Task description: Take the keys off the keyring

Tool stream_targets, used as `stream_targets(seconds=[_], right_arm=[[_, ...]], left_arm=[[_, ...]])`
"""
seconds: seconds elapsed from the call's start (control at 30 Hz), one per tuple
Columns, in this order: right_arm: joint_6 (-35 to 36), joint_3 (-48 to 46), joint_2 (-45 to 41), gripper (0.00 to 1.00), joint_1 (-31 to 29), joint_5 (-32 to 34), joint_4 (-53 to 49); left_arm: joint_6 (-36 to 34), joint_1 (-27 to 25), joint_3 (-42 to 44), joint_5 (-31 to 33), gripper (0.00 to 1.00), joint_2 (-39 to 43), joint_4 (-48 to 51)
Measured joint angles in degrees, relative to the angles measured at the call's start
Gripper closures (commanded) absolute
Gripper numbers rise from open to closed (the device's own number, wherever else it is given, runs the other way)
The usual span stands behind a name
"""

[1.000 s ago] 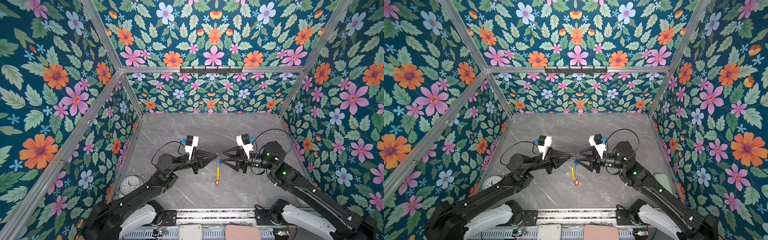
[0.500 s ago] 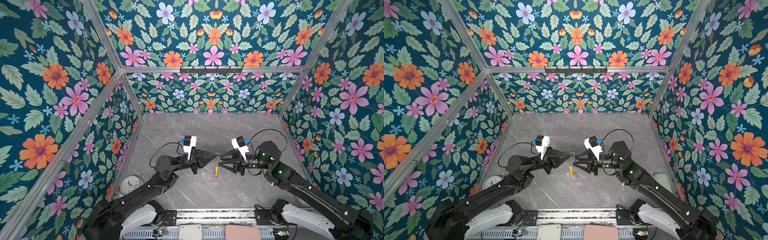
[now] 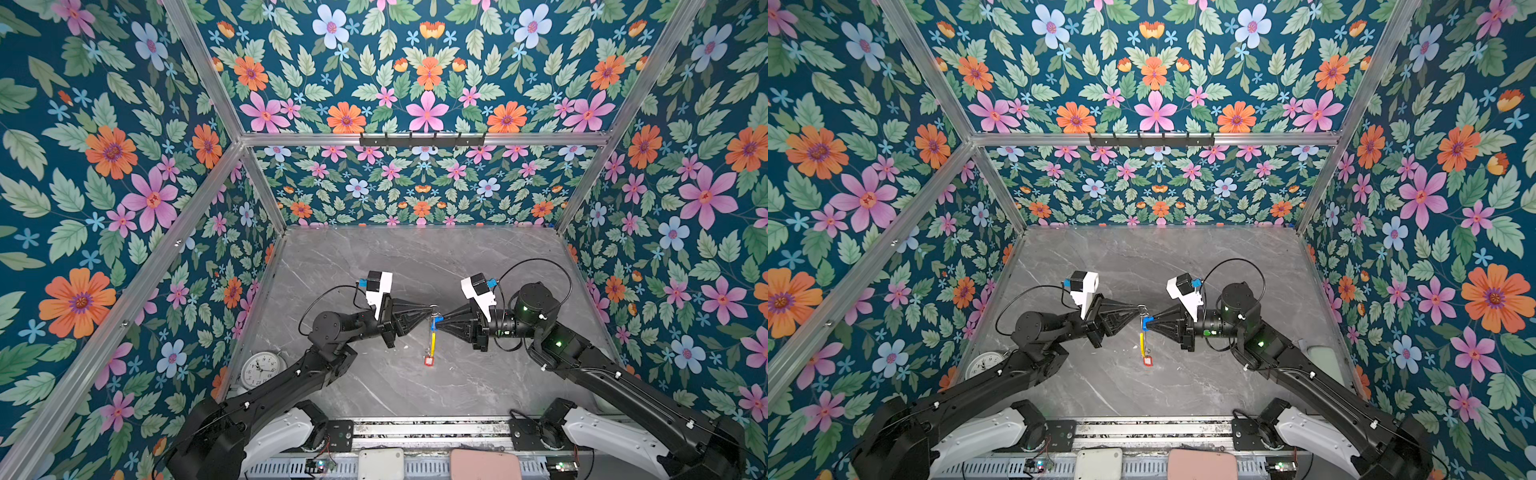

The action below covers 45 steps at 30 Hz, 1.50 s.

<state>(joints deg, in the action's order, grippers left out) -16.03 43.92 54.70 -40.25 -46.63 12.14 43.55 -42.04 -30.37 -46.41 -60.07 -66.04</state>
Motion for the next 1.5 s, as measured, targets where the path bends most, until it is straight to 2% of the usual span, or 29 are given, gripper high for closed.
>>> stream_targets(seconds=[0.07, 0.8, 0.83, 0.87, 0.93, 1.03, 1.13, 1.27, 1.5], right_arm=[[0.0, 0.0, 0.0, 1.0, 0.0, -0.2, 0.0], [1.3, 0.7, 2.2, 1.0, 0.1, -4.7, 0.5], [1.2, 0.7, 2.1, 0.94, 0.0, -4.6, 0.4], [1.2, 0.7, 1.8, 0.82, 0.0, -4.3, -0.1], [1.1, 0.9, 0.8, 0.67, 0.0, -3.4, -1.6], [1.9, 1.2, -1.7, 0.53, 0.1, -0.7, -5.5], [2.8, 1.7, -5.4, 0.49, 0.1, 1.8, -8.6], [2.7, 3.5, -8.4, 0.48, 0.0, 6.7, -9.5], [-0.5, 7.4, -3.6, 0.51, 0.0, 8.2, -5.3]], left_arm=[[0.0, 0.0, 0.0, -0.1, 1.0, 0.0, 0.0], [2.6, 0.0, -0.1, -2.9, 1.0, -0.8, -2.5], [2.6, 0.0, -0.1, -2.9, 1.0, -0.8, -2.5], [2.6, 0.0, -0.1, -2.9, 1.0, -0.8, -2.5], [2.5, 0.0, -0.1, -2.7, 1.0, -0.7, -2.5], [1.4, 0.0, -0.1, -2.3, 1.0, 0.2, -2.0], [0.6, 0.0, 0.2, -1.5, 1.0, 1.2, -0.8], [-0.5, 0.0, 0.6, -0.9, 1.0, 1.5, 0.3], [-0.7, 0.0, 0.7, -0.2, 1.0, 1.4, 0.4]])
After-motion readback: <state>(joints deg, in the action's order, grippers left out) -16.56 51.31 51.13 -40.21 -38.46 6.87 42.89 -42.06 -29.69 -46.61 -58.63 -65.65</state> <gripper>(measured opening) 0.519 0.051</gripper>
